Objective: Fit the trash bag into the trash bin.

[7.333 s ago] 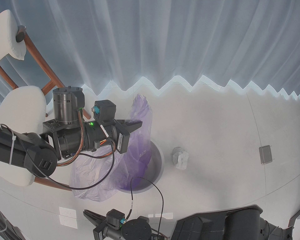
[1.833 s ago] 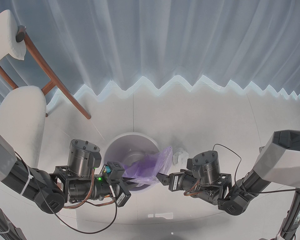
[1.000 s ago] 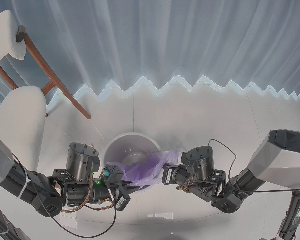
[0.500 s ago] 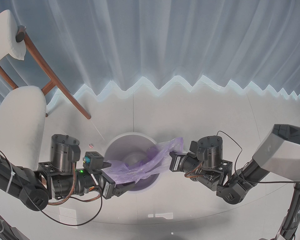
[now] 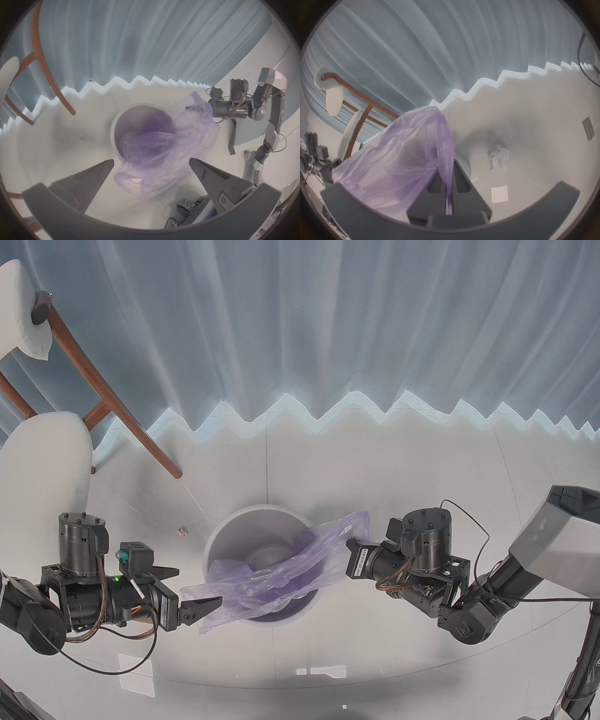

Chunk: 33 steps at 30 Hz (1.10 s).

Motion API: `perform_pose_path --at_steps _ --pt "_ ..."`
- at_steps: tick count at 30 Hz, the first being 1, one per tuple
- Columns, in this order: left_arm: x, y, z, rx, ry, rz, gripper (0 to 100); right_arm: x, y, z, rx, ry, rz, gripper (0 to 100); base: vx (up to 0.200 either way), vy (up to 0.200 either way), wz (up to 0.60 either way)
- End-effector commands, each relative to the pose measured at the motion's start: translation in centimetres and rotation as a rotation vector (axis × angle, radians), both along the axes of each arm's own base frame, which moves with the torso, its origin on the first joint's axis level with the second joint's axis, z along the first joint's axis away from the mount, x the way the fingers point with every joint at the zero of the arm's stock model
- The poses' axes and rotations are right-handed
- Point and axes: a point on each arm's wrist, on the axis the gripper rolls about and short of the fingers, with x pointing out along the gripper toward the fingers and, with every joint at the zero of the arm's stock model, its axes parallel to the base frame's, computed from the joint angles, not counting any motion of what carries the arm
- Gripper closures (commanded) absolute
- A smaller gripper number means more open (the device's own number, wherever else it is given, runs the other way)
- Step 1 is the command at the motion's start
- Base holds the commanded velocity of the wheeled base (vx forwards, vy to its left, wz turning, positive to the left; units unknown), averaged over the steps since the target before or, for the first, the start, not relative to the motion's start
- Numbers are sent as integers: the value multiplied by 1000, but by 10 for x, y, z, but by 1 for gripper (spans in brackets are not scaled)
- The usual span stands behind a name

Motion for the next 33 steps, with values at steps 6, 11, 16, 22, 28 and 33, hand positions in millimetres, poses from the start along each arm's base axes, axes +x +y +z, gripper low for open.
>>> perform_pose_path --at_steps 6,11,16,22,28,33 --pt "-13 16 -24 -24 41 -7 0 -1 -5 3 3 -4 -11 100 0 0 0" --pt "-4 14 -33 -22 37 -9 0 -2 -4 4 3 -4 -8 100 0 0 0" --pt "5 12 -40 -27 11 -11 0 -2 -2 4 4 -5 -2 100 0 0 0" --pt "19 7 -51 -34 -49 -5 0 -4 1 4 8 -5 5 100 0 0 0" --pt "34 2 -65 -67 -126 -27 0 -5 0 8 12 -13 5 100 0 0 0" --pt "33 -1 -70 -73 -139 -40 0 -5 0 8 13 -13 4 100 0 0 0"
